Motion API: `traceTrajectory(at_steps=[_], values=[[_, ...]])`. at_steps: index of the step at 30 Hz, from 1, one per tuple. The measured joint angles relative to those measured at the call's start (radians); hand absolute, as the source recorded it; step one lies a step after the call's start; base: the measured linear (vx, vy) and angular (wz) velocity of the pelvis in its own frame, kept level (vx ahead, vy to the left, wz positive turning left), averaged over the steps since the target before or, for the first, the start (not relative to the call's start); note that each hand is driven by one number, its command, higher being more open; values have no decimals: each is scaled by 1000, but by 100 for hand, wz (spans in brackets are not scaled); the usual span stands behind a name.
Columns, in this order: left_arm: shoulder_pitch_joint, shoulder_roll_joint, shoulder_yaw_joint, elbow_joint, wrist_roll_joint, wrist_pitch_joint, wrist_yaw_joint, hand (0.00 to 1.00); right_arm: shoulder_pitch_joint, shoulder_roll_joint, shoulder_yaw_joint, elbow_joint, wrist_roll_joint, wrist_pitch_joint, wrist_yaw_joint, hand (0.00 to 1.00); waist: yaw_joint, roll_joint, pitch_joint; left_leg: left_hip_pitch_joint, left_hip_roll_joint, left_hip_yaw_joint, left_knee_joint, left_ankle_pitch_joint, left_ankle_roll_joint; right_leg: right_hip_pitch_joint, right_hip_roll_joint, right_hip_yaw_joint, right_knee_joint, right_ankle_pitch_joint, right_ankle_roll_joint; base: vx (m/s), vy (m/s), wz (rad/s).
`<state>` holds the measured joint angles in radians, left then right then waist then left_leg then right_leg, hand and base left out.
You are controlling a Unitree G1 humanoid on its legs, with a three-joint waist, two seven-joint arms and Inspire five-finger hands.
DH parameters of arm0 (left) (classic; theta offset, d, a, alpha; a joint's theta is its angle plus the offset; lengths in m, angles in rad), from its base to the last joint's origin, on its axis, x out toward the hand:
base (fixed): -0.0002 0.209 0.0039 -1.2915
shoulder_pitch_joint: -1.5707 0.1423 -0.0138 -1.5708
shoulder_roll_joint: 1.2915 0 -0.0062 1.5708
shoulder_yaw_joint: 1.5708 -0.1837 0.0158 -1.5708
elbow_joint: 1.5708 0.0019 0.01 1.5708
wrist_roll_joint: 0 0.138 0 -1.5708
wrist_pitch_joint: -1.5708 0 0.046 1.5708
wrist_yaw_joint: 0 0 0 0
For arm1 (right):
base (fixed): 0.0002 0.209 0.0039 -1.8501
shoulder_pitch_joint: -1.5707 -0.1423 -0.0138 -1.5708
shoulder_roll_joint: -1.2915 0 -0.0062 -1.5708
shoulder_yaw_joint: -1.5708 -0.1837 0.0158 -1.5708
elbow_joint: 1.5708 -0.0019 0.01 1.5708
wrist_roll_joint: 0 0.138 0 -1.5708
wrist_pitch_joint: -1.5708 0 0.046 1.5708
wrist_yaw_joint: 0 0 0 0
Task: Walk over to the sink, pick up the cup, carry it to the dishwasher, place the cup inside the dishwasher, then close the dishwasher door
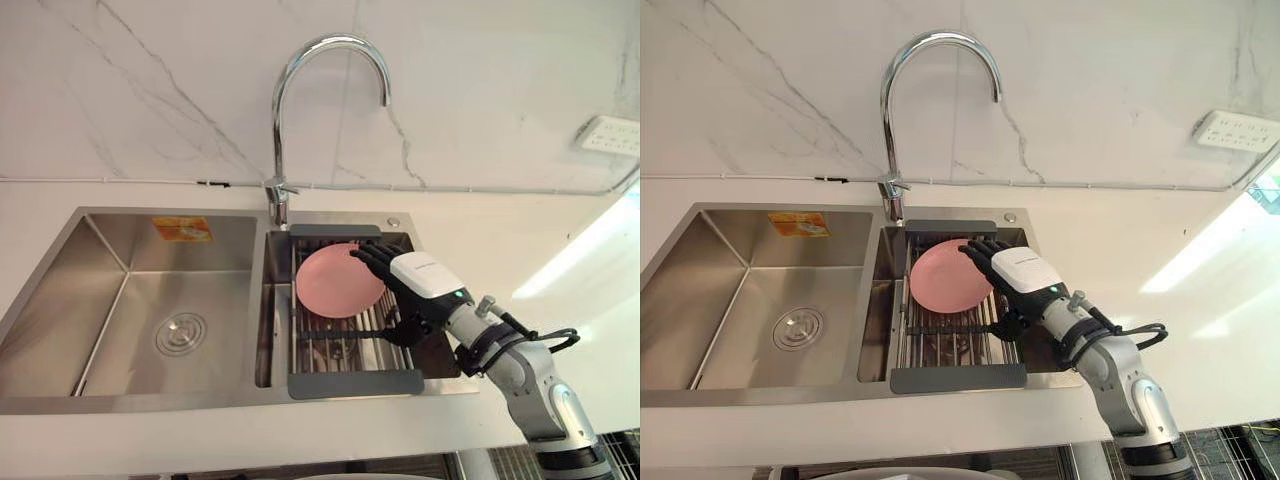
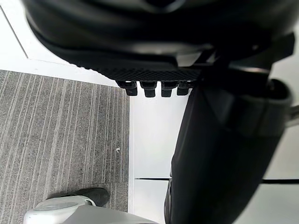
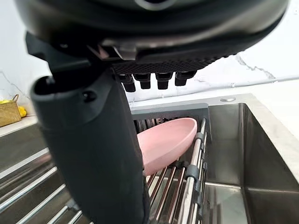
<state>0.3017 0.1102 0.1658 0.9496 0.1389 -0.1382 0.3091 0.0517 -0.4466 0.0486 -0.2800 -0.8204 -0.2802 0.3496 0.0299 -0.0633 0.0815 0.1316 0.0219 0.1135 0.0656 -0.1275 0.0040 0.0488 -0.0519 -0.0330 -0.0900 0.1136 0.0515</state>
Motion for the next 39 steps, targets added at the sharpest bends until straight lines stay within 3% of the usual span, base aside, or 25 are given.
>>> traceTrajectory(at_steps=[10,16,24,29,39], values=[[-2,5,-38,0,1,0,14,100,37,41,44,4,-143,-26,-229,100,0,13,11,2,1,-4,-9,4,-2,0,1,-4,0,0,0,0,0,0],[-3,9,-57,0,0,-1,16,100,41,48,98,57,-203,-59,-260,100,2,18,16,1,0,-8,-10,6,-2,1,0,-8,-1,0,0,0,0,1],[-9,9,-65,0,0,-1,16,100,41,47,120,104,-204,-58,-260,100,6,23,26,-1,1,-17,-11,9,-3,1,0,-20,-1,0,0,-15,-7,4],[-14,10,-65,0,0,-1,16,100,41,36,161,121,-277,-43,-273,100,6,22,37,-2,1,-18,-11,10,-4,1,0,-21,-1,0,0,-42,-18,1],[-18,13,-73,0,0,1,16,100,36,40,216,201,-428,45,-452,100,9,22,38,-3,1,-24,-15,14,-4,1,-1,-27,-1,0,0,-43,-18,2]])
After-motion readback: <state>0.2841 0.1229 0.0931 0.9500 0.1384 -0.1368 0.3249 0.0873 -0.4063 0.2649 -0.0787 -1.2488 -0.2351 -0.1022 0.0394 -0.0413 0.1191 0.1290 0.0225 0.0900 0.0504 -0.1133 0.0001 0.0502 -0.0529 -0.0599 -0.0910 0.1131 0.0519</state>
